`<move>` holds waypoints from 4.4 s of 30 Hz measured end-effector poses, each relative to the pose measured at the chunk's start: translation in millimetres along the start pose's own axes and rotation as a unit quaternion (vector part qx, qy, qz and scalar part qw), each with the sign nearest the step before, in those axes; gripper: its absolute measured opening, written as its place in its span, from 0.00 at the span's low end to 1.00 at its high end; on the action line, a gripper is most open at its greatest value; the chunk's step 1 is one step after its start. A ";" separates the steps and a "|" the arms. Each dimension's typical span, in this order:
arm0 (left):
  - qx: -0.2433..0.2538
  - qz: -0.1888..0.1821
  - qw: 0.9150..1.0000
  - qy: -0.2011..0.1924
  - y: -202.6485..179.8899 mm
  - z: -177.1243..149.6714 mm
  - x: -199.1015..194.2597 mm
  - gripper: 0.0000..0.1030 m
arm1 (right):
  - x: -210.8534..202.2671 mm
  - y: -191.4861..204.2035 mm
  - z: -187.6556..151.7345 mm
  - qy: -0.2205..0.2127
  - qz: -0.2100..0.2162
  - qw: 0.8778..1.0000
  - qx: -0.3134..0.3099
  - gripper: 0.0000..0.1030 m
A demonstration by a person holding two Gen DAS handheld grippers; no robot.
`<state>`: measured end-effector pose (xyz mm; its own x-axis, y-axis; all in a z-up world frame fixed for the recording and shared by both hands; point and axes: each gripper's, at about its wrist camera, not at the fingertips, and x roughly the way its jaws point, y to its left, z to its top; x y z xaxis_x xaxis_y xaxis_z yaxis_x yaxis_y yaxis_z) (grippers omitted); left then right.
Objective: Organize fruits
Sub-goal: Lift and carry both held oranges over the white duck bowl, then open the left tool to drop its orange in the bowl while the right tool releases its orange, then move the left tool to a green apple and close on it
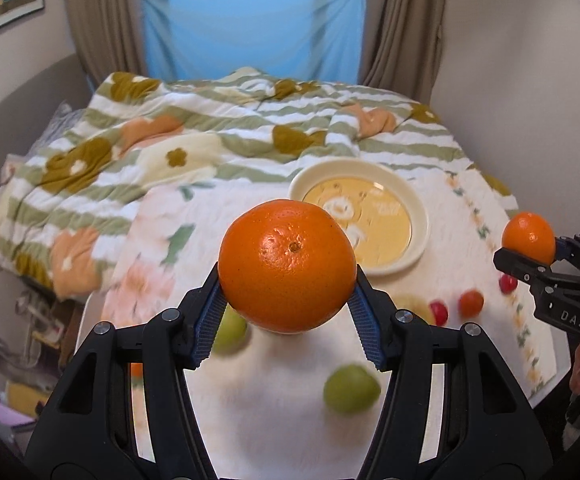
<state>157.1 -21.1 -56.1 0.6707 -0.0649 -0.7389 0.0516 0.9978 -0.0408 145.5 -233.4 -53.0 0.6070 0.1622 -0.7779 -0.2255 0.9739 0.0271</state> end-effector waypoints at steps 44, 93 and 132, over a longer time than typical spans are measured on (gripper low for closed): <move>0.207 -0.121 0.966 0.099 -72.4 102.9 232.8 1.00 | 98.3 -37.5 74.1 0.040 -0.083 0.985 0.148 0.53; 0.074 -0.010 0.990 0.123 65.8 54.2 149.4 1.00 | 156.5 10.4 77.1 0.019 -0.022 0.999 -0.032 1.00; 0.016 -0.033 0.999 0.037 3.0 -31.9 -28.7 1.00 | -43.0 -36.0 -31.4 -0.020 -0.051 0.998 0.014 1.00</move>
<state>114.5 -15.9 -56.5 0.6086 -0.1276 -0.7831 0.1178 0.9906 -0.0698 103.6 -280.4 -40.2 0.6563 0.0676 -0.7514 -0.1399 0.9896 -0.0332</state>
